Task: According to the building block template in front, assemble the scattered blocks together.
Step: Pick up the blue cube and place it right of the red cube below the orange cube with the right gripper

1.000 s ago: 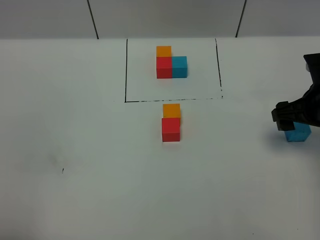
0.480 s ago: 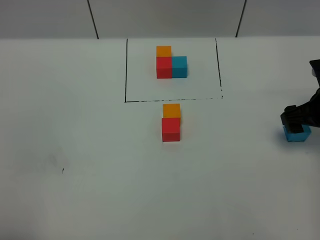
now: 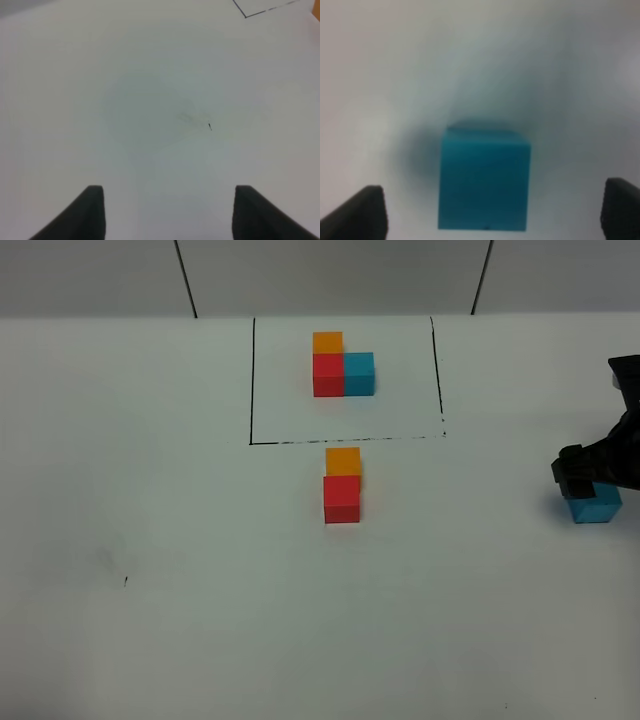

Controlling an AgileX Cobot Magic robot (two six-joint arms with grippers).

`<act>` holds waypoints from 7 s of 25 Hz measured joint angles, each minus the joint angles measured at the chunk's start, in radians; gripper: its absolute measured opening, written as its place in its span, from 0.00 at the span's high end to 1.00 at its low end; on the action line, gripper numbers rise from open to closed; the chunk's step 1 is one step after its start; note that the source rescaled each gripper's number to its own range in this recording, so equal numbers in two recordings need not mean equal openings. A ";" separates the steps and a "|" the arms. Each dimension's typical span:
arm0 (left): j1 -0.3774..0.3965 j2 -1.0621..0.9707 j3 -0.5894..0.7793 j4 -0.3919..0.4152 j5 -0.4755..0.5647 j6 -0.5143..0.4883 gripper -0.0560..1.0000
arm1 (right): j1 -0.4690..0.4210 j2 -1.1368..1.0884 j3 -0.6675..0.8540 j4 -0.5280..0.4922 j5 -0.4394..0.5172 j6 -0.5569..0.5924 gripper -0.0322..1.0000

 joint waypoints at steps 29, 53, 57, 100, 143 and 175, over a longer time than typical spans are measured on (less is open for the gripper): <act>0.000 0.000 0.000 0.000 0.000 0.000 0.70 | -0.033 0.118 -0.001 0.015 -0.020 -0.013 0.57; 0.000 0.000 0.000 0.000 0.000 0.000 0.70 | 0.406 0.145 -0.372 -0.023 0.456 -0.977 0.96; 0.000 0.000 0.000 0.000 0.000 0.000 0.70 | 0.457 0.232 -0.464 0.009 0.500 -0.997 0.96; 0.000 0.000 0.000 0.000 0.001 0.000 0.70 | 0.460 0.400 -0.526 0.185 0.319 -1.133 0.96; 0.000 0.000 0.000 0.000 0.001 0.000 0.70 | 0.477 0.410 -0.528 0.184 0.296 -1.110 0.96; 0.000 0.000 0.000 0.000 0.000 0.000 0.70 | 0.476 0.415 -0.528 0.224 0.299 -1.125 0.96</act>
